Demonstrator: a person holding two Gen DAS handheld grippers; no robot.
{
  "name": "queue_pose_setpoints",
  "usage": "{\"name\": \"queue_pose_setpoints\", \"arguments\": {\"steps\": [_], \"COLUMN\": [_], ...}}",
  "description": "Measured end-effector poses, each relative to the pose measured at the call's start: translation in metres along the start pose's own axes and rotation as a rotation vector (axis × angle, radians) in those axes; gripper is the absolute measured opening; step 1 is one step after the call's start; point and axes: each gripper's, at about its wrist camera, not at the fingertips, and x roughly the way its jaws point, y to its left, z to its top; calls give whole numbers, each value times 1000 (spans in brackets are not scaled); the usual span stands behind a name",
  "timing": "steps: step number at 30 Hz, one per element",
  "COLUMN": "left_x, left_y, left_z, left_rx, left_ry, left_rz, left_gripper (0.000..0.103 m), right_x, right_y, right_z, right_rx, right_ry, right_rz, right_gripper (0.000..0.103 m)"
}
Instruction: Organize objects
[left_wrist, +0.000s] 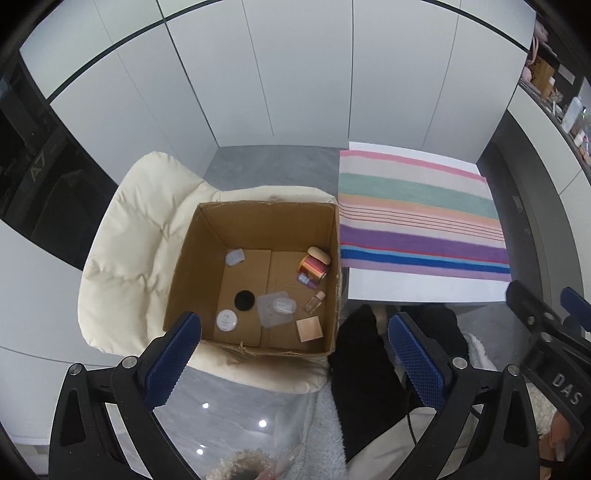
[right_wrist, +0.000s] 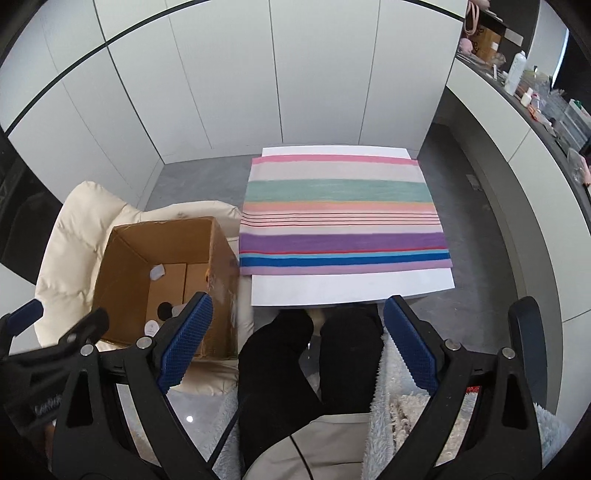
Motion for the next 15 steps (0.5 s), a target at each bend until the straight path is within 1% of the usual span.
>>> {"name": "queue_pose_setpoints", "arguments": {"steps": [5,11,15], "left_x": [-5,-15,-14], "left_y": [4,6,3], "left_z": [-2,-6,-7], "left_rx": [-23,-30,-18], "left_ry": [-2,-21,-16], "left_rz": [-29,-15,-13], "left_gripper": [102,102,102], "right_x": [4,1,2], "right_y": [0,5,9], "right_z": [-3,-9,-10], "right_rx": [-18,-43,-60], "right_ry": [33,27,32], "right_rz": [8,13,8], "right_gripper": [95,95,95]}}
